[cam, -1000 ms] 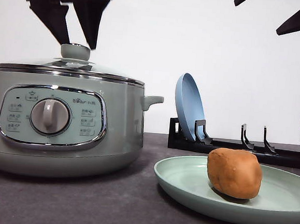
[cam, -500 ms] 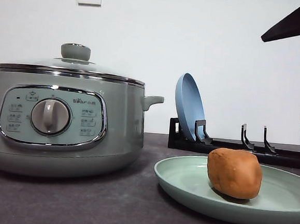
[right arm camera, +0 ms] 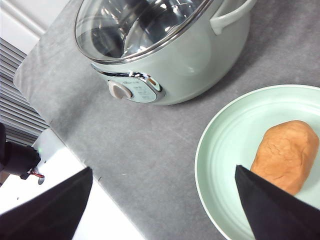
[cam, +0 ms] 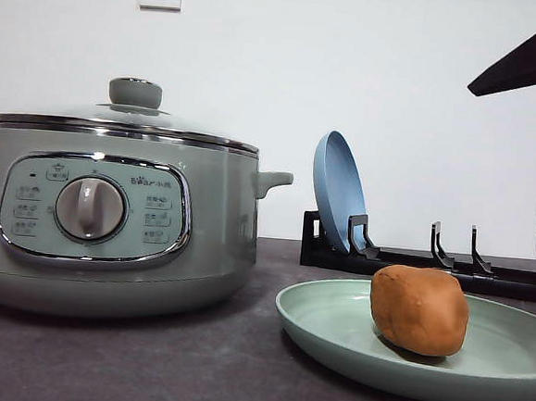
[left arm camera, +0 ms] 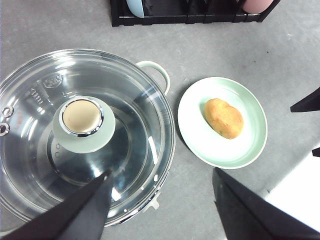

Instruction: Transfer potato from steamer to green plate

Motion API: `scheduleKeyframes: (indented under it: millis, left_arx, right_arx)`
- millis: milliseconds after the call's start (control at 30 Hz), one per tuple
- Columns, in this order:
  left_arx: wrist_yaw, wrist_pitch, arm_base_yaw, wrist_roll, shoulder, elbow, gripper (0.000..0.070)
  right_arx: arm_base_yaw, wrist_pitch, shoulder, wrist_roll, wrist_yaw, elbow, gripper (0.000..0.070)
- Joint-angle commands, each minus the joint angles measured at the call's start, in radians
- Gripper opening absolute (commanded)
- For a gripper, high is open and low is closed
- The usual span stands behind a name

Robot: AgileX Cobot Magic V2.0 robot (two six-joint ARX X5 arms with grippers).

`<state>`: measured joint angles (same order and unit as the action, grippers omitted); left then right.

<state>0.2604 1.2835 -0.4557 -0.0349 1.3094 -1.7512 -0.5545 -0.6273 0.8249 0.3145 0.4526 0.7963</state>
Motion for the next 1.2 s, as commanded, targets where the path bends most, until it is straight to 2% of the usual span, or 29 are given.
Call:
scheduleKeyframes:
  millis: [0,33,100,133,200,233,267,1167]
  left_arx:
    - [0.003,-0.006,-0.005,0.002,0.005,-0.028,0.0383]
    - [0.003,-0.005,-0.005,0.002,0.005,-0.028,0.0372]
    - [0.003,-0.005,-0.005,0.001,0.005,-0.028,0.0281]
    - [0.003,-0.005,-0.005,0.001,0.005,-0.028,0.0208]
    - [0.003,-0.005,-0.005,0.001,0.005,-0.028,0.0034]
    - [0.003,-0.005,-0.005,0.001,0.005,-0.028,0.0011]
    - [0.003,-0.005,-0.005,0.001,0.005,-0.028,0.0002]
    - [0.003,-0.027,-0.004,-0.006,0.003,-0.028,0.0001]
  right_arx:
    - [-0.005,-0.001,0.003,-0.009,0.002,0.017,0.0543]
    - [-0.005,-0.004,0.003,-0.009,0.001,0.017,0.0500]
    - [-0.005,-0.007,0.003,-0.009,0.000,0.017,0.0392]
    - [-0.005,-0.009,0.003,-0.009,0.000,0.017,0.0318]
    - [-0.005,-0.010,0.003,-0.020,0.000,0.017,0.0125]
    - [-0.005,-0.010,0.003,-0.030,0.000,0.017,0.0041]
    - [-0.005,-0.010,0.003,-0.038,0.000,0.017,0.0007]
    - [-0.005,-0.001,0.003,-0.042,0.000,0.017,0.0000]
